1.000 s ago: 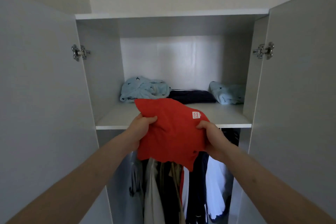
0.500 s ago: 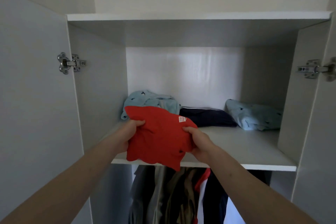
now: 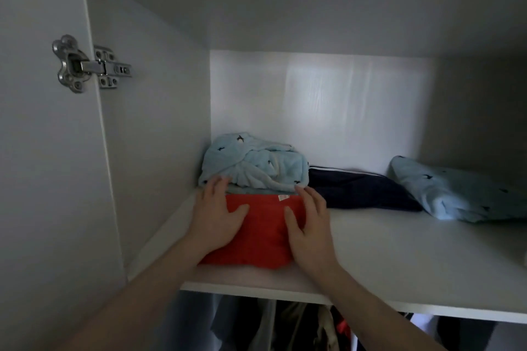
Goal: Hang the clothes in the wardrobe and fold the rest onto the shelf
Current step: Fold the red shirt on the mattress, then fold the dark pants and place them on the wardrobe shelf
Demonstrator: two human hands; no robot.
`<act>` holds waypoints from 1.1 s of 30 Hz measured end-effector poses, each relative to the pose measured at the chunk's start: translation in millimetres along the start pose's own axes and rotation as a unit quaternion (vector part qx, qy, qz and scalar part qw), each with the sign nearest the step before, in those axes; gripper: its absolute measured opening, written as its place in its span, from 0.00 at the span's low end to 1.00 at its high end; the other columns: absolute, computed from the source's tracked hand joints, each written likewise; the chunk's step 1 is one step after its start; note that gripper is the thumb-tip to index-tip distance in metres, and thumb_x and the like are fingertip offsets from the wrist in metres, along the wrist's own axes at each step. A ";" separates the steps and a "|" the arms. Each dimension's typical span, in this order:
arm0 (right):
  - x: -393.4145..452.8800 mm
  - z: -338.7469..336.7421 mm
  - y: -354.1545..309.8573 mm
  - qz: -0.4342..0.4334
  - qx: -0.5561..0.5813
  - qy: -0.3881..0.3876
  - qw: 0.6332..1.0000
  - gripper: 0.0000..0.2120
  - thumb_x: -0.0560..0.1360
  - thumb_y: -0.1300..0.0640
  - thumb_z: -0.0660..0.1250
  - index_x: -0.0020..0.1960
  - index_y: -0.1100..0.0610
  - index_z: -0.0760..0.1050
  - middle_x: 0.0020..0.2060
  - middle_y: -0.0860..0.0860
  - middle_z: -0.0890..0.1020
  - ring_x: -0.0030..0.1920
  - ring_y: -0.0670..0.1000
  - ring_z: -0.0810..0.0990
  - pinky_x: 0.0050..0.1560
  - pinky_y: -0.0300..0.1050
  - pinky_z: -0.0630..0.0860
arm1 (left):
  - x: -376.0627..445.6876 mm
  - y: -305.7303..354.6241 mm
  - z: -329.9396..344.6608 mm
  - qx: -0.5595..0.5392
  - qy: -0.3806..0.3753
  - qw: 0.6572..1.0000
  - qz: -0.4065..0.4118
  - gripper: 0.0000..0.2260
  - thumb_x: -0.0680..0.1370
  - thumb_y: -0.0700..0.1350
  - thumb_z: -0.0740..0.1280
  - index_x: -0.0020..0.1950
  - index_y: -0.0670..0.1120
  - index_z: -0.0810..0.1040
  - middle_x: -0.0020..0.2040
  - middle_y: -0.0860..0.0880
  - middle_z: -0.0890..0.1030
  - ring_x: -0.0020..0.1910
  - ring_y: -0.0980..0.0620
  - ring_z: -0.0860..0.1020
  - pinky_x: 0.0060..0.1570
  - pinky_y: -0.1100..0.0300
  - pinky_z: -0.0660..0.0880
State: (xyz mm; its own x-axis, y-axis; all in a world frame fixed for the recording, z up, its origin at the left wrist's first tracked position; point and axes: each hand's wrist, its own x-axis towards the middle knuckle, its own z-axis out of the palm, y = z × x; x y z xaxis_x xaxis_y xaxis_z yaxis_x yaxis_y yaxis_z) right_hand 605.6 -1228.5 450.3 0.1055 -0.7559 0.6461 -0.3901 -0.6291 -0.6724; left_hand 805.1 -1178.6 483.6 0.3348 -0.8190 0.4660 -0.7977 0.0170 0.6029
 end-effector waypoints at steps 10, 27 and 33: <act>8.5 21.2 17.3 0.105 -0.034 -0.222 0.969 0.28 0.86 0.43 0.52 0.83 0.50 0.54 0.81 0.47 0.59 0.79 0.47 0.58 0.80 0.47 0.53 | -10.6 -26.9 44.3 0.075 -0.190 0.976 0.069 0.34 0.75 0.75 0.50 0.80 0.66 0.54 0.82 0.61 0.55 0.81 0.54 0.53 0.79 0.43 0.46; -8.4 20.5 14.5 0.101 -0.165 -0.278 0.941 0.36 0.83 0.40 0.52 0.84 0.51 0.42 0.83 0.47 0.52 0.81 0.47 0.52 0.79 0.60 0.40 | 0.1 -47.7 46.0 0.146 -0.143 0.978 0.038 0.34 0.76 0.74 0.48 0.81 0.66 0.52 0.82 0.55 0.57 0.82 0.45 0.51 0.79 0.42 0.45; -35.4 -37.6 7.6 0.147 -0.010 -0.278 0.949 0.35 0.82 0.46 0.64 0.83 0.48 0.51 0.82 0.47 0.54 0.81 0.46 0.52 0.81 0.49 0.46 | -48.1 -25.9 30.1 0.122 -0.122 0.984 0.040 0.41 0.72 0.76 0.43 0.82 0.60 0.52 0.84 0.53 0.50 0.82 0.47 0.45 0.79 0.44 0.43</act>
State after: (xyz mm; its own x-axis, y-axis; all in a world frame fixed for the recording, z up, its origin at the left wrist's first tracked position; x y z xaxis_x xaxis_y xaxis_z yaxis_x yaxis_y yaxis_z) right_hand 564.5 -1199.7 435.9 0.4541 -0.8803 0.1373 -0.4937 -0.3769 -0.7837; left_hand 794.6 -1156.9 426.0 0.1586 -0.9346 0.3183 -0.9232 -0.0260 0.3835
